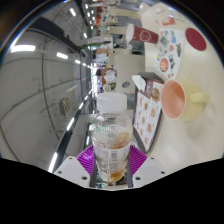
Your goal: Pour water
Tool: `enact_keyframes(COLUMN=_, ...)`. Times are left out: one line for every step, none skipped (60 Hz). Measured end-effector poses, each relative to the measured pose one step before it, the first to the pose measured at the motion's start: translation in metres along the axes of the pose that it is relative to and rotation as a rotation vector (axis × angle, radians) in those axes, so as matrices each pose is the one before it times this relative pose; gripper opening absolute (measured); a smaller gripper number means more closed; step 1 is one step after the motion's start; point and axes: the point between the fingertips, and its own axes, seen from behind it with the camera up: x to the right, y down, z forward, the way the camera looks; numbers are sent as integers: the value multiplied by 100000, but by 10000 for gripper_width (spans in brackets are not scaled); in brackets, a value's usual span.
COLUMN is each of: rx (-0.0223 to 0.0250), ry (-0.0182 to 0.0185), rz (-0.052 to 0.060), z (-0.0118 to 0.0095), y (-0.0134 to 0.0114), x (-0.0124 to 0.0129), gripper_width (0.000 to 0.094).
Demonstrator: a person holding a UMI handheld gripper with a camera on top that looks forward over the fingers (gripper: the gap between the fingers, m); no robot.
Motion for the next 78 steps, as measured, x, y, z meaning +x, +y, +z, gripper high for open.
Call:
enact_keyframes(rx=543, ry=-518, rz=4558, z=394, y=-282, x=312, gripper_width=415)
enact_keyframes(rx=118, ry=-571, rz=4702, z=-289, y=-187, x=-147, gripper_width=414)
enact_keyframes(rx=524, ry=-372, rz=3624, z=624, y=-152, x=385, gripper_width=413)
enact_keyframes(rx=442, ry=-573, rz=3524, z=318, y=-193, x=247, gripper_width=413)
enact_keyframes(rx=377, ry=-572, rz=3185, z=319, y=-187, x=245, gripper_width=413)
enact_keyframes(rx=-50, ry=-543, rz=2880, z=285, y=-48, x=227, gripper_width=411)
enact_keyframes(rx=-140, ry=-417, rz=2704, z=249, y=-74, x=235, gripper_width=412)
enact_keyframes(rx=251, ry=-124, rz=2454, z=236, y=-155, x=278, gripper_width=413)
enact_keyframes(rx=20, ry=-225, rz=3281, z=-306, y=-194, x=-88, gripper_width=413)
enact_keyframes(rx=292, ry=95, rz=2456, z=-99, y=-121, x=49, gripper_width=413)
enact_keyframes(rx=726, ry=260, rz=835, z=851, y=-147, x=582, gripper_width=413)
enact_keyframes(rx=194, ry=-300, rz=1812, z=214, y=-154, x=194, gripper_width=412)
enact_keyframes(rx=356, ry=-248, rz=1645, z=174, y=-175, x=158, gripper_width=410)
enact_keyframes(rx=402, ry=-159, rz=1426, z=156, y=-182, x=152, gripper_width=411)
enact_keyframes(rx=238, ry=-16, rz=1169, z=108, y=-133, x=144, gripper_width=411)
enact_keyframes(rx=177, ry=46, rz=892, z=87, y=-97, x=135, gripper_width=411)
enact_keyframes(rx=-121, ry=184, rz=867, z=-360, y=-14, x=-20, gripper_width=410)
enact_keyframes(rx=76, ry=219, rz=105, z=416, y=-290, x=226, gripper_width=410)
enact_keyframes(rx=121, ry=325, rz=-255, z=125, y=-40, x=130, gripper_width=410)
enact_keyframes(rx=-8, ry=373, rz=-419, z=78, y=1, x=98, gripper_width=411)
enact_keyframes(rx=-101, ry=409, rz=-448, z=41, y=31, x=79, gripper_width=412)
enact_keyframes(rx=-56, ry=466, rz=-290, z=34, y=8, x=75, gripper_width=413)
enact_keyframes(rx=-248, ry=428, rz=121, z=-369, y=37, x=-33, gripper_width=413)
enact_keyframes(rx=-68, ry=415, rz=-125, z=51, y=22, x=38, gripper_width=412)
enact_keyframes(rx=-78, ry=385, rz=-199, z=80, y=-15, x=10, gripper_width=411)
enact_keyframes(rx=-158, ry=402, rz=-450, z=12, y=-2, x=-31, gripper_width=411)
enact_keyframes(rx=0, ry=813, rz=-866, z=-45, y=166, x=-159, gripper_width=410)
enact_keyframes(rx=-227, ry=706, rz=-1459, z=-37, y=19, x=-72, gripper_width=411)
enact_keyframes(rx=-217, ry=880, rz=-2186, z=-66, y=11, x=-59, gripper_width=411)
enact_keyframes(rx=-236, ry=997, rz=-2966, z=-47, y=-12, x=-79, gripper_width=412)
enact_keyframes(rx=-245, ry=1024, rz=-3416, z=-72, y=-18, x=-137, gripper_width=412)
enact_keyframes(rx=-286, ry=1109, rz=-3811, z=-90, y=-9, x=-141, gripper_width=412)
enact_keyframes(rx=-741, ry=256, rz=-3035, z=-633, y=24, x=-283, gripper_width=412)
enact_keyframes(rx=24, ry=1509, rz=-4288, z=324, y=-45, x=-195, gripper_width=411)
enact_keyframes(rx=-157, ry=890, rz=-4188, z=-11, y=-11, x=-229, gripper_width=412)
enact_keyframes(rx=-199, ry=654, rz=-4085, z=-164, y=-139, x=-381, gripper_width=412)
enact_keyframes(rx=-92, ry=606, rz=-4272, z=-215, y=-199, x=-424, gripper_width=412)
enact_keyframes(rx=-32, ry=605, rz=-4534, z=-247, y=-278, x=-447, gripper_width=413)
enact_keyframes(rx=-161, ry=435, rz=-4544, z=-693, y=-345, x=-599, gripper_width=413)
enact_keyframes(rx=49, ry=273, rz=-4979, z=-489, y=-413, x=-485, gripper_width=412)
enact_keyframes(rx=516, ry=1138, rz=-5612, z=95, y=-511, x=-266, gripper_width=414)
enact_keyframes(rx=460, ry=736, rz=-5635, z=-259, y=-562, x=-358, gripper_width=414)
enact_keyframes(rx=575, ry=666, rz=-5641, z=-306, y=-597, x=-363, gripper_width=413)
enact_keyframes(rx=684, ry=599, rz=-5507, z=-338, y=-676, x=-367, gripper_width=412)
enact_keyframes(rx=767, ry=526, rz=-5281, z=-331, y=-758, x=-345, gripper_width=412)
enact_keyframes(rx=791, ry=516, rz=-5128, z=-387, y=-792, x=-319, gripper_width=413)
enact_keyframes(rx=721, ry=-149, rz=-4640, z=-1218, y=-970, x=-584, gripper_width=412)
enact_keyframes(rx=676, ry=533, rz=-4835, z=-296, y=-782, x=-222, gripper_width=412)
enact_keyframes(rx=604, ry=799, rz=-4644, z=237, y=-715, x=249, gripper_width=411)
enact_keyframes(rx=617, ry=613, rz=-4867, z=-366, y=-772, x=-22, gripper_width=412)
enact_keyframes(rx=645, ry=738, rz=-4862, z=-367, y=-798, x=62, gripper_width=413)
enact_keyframes(rx=703, ry=876, rz=-4779, z=-356, y=-785, x=207, gripper_width=414)
enact_keyframes(rx=731, ry=987, rz=-4679, z=-349, y=-737, x=286, gripper_width=413)
enact_keyframes(rx=667, ry=1027, rz=-4572, z=-345, y=-695, x=364, gripper_width=414)
enact_keyframes(rx=678, ry=761, rz=-4255, z=-642, y=-733, x=449, gripper_width=412)
enact_keyframes(rx=550, ry=980, rz=-4228, z=-1, y=-296, x=1046, gripper_width=413)
enact_keyframes(rx=419, ry=1139, rz=-4293, z=-264, y=-501, x=652, gripper_width=414)
enact_keyframes(rx=466, ry=1207, rz=-4271, z=-268, y=-417, x=733, gripper_width=414)
enact_keyframes(rx=493, ry=1414, rz=-4218, z=-224, y=-372, x=848, gripper_width=413)
enact_keyframes(rx=470, ry=1364, rz=-4035, z=-440, y=-183, x=859, gripper_width=414)
enact_keyframes(rx=142, ry=1537, rz=-3883, z=-159, y=-367, x=871, gripper_width=413)
enact_keyframes(rx=59, ry=1577, rz=-3689, z=-186, y=-39, x=999, gripper_width=414)
enact_keyframes(rx=47, ry=1463, rz=-3713, z=-174, y=45, x=1009, gripper_width=414)
enact_keyframes(rx=26, ry=1400, rz=-3744, z=-128, y=121, x=961, gripper_width=413)
enact_keyframes(rx=-149, ry=1453, rz=-3814, z=-97, y=257, x=1000, gripper_width=413)
enact_keyframes(rx=-327, ry=1503, rz=-3681, z=-40, y=339, x=1056, gripper_width=412)
enact_keyframes(rx=-199, ry=1481, rz=-3470, z=-178, y=967, x=1091, gripper_width=411)
enact_keyframes(rx=-829, ry=1573, rz=-3247, z=-19, y=326, x=891, gripper_width=412)
enact_keyframes(rx=-213, ry=1207, rz=-3152, z=52, y=440, x=995, gripper_width=413)
enact_keyframes(rx=-386, ry=1264, rz=-2963, z=17, y=594, x=822, gripper_width=412)
enact_keyframes(rx=-469, ry=1001, rz=-2741, z=62, y=673, x=717, gripper_width=414)
enact_keyframes(rx=-722, ry=769, rz=-2390, z=42, y=728, x=612, gripper_width=413)
enact_keyframes(rx=-852, ry=616, rz=-2016, z=127, y=743, x=568, gripper_width=412)
enact_keyframes(rx=-893, ry=496, rz=-1551, z=127, y=724, x=491, gripper_width=412)
enact_keyframes(rx=-783, ry=690, rz=-1588, z=80, y=1650, x=439, gripper_width=414)
enact_keyframes(rx=-1124, ry=128, rz=-425, z=-204, y=37, x=644, gripper_width=412)
enact_keyframes(rx=-941, ry=198, rz=-422, z=145, y=629, x=334, gripper_width=412)
enact_keyframes(rx=-854, ry=174, rz=-258, z=111, y=668, x=371, gripper_width=413)
